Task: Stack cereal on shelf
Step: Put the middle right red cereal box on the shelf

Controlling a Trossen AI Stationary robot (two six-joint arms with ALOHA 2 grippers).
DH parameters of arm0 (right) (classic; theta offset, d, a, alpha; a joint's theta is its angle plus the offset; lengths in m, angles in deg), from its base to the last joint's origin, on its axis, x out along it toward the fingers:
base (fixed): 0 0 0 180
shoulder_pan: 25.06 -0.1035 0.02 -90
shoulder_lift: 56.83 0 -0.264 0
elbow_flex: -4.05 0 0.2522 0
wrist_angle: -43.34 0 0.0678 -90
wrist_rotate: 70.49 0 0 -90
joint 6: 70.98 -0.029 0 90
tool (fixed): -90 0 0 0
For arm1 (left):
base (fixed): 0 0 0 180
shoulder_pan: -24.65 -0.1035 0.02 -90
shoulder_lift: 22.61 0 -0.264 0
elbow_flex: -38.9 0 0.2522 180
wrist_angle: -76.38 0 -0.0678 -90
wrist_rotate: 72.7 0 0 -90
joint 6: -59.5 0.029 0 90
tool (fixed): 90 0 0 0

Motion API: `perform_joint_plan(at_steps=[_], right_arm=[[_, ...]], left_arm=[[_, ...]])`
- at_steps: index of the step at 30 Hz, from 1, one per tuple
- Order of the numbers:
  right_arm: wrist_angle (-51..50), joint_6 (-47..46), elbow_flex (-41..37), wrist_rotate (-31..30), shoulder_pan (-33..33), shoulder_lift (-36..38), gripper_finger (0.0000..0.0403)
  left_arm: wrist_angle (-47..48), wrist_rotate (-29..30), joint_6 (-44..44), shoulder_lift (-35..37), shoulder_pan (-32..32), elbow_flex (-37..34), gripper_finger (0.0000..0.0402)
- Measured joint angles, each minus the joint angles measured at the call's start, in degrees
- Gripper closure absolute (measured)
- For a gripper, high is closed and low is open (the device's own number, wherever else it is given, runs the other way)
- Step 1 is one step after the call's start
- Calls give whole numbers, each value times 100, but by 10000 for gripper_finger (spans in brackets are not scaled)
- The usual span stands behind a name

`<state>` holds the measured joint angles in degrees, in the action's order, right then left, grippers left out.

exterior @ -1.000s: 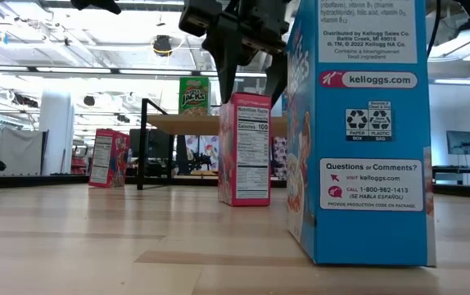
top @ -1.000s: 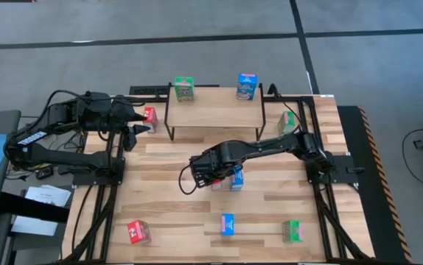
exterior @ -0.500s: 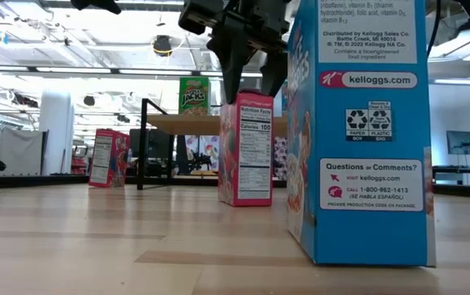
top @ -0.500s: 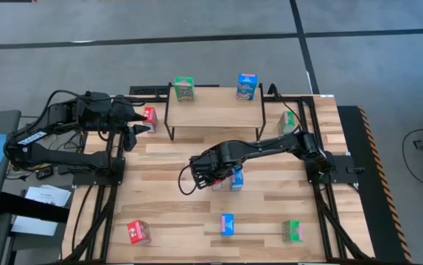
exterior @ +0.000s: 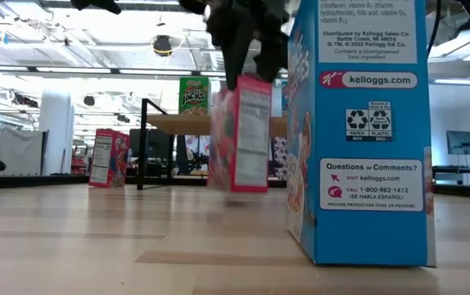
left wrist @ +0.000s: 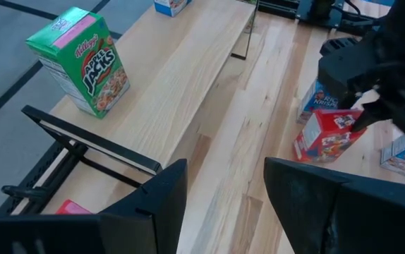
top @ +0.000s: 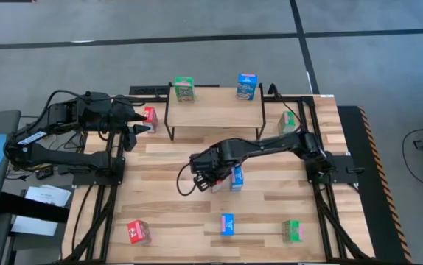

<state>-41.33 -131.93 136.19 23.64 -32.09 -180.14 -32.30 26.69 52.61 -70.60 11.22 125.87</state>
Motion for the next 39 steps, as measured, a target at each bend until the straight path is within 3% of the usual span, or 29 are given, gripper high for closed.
perform_joint_plan(at_steps=[14, 21, 39], right_arm=[[-665, 2615, 1668, -35, 413, 13, 230], [-706, 3790, 1667, -87, 1034, 302, 230], [-863, 6419, 1658, -155, 2592, 693, 230]], left_arm=[[-2, 31, -129, 0, 0, 0, 226], [-1, 399, -279, -13, 0, 0, 226], [175, 417, -629, -11, 0, 0, 226]])
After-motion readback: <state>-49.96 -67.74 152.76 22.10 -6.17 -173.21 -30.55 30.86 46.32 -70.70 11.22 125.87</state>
